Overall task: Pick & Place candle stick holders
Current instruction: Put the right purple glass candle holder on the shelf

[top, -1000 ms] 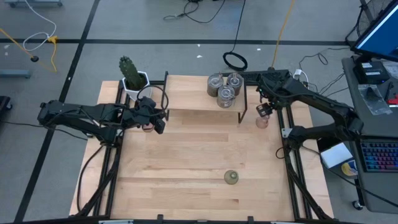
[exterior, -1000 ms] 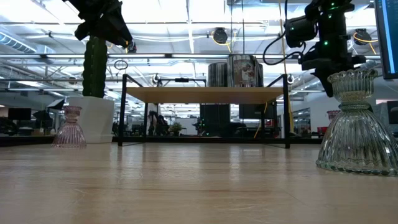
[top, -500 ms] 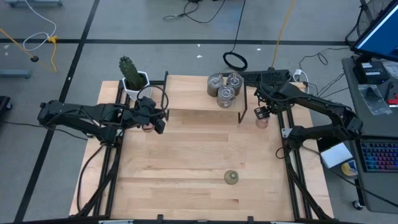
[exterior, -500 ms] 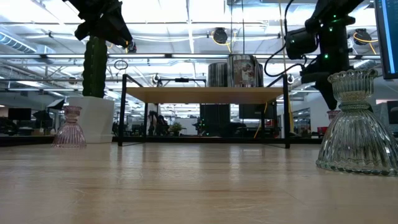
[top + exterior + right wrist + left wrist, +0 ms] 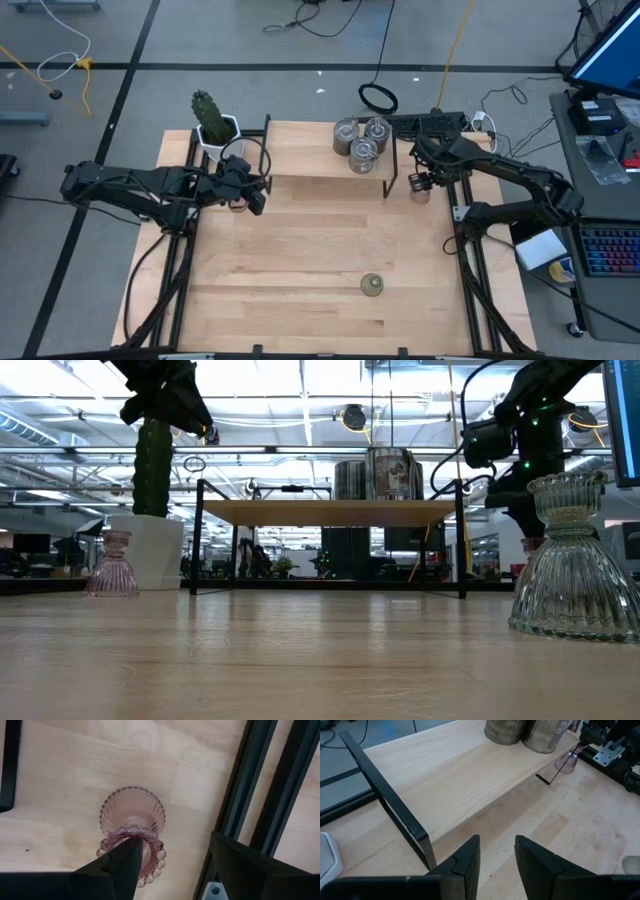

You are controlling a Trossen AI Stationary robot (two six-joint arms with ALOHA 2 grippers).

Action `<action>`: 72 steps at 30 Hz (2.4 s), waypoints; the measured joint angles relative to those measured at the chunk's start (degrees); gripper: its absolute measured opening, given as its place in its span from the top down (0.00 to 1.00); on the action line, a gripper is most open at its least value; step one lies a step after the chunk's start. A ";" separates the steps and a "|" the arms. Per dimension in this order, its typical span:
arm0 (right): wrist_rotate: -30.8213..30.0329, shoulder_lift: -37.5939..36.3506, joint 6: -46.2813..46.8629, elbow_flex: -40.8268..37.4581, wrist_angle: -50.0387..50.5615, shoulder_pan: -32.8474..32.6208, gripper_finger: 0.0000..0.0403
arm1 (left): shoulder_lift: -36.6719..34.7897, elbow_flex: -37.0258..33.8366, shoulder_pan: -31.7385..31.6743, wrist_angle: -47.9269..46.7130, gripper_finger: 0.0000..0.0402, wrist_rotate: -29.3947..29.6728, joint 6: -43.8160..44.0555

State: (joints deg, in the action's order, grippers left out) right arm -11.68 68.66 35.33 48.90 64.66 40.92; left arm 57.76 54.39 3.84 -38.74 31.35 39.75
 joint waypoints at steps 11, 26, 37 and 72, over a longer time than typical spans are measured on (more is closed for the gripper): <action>1.58 0.00 0.02 -0.51 3.66 -0.02 0.66 | -0.02 0.00 0.00 0.00 0.70 0.00 -0.07; 4.46 -2.95 0.04 -4.09 1.99 -0.02 0.92 | 0.00 0.00 0.00 0.00 0.70 0.00 -0.09; 6.09 -15.55 2.65 -4.46 8.43 -0.05 0.95 | -0.02 0.00 0.02 0.35 0.70 0.00 -0.30; 37.32 -20.84 25.24 -4.17 -28.87 -23.88 0.95 | 22.24 -0.02 0.13 43.81 0.70 -17.76 -27.82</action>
State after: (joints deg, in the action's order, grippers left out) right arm 25.63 47.82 60.57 44.73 35.79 17.04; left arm 79.99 54.37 3.97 5.06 13.59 11.93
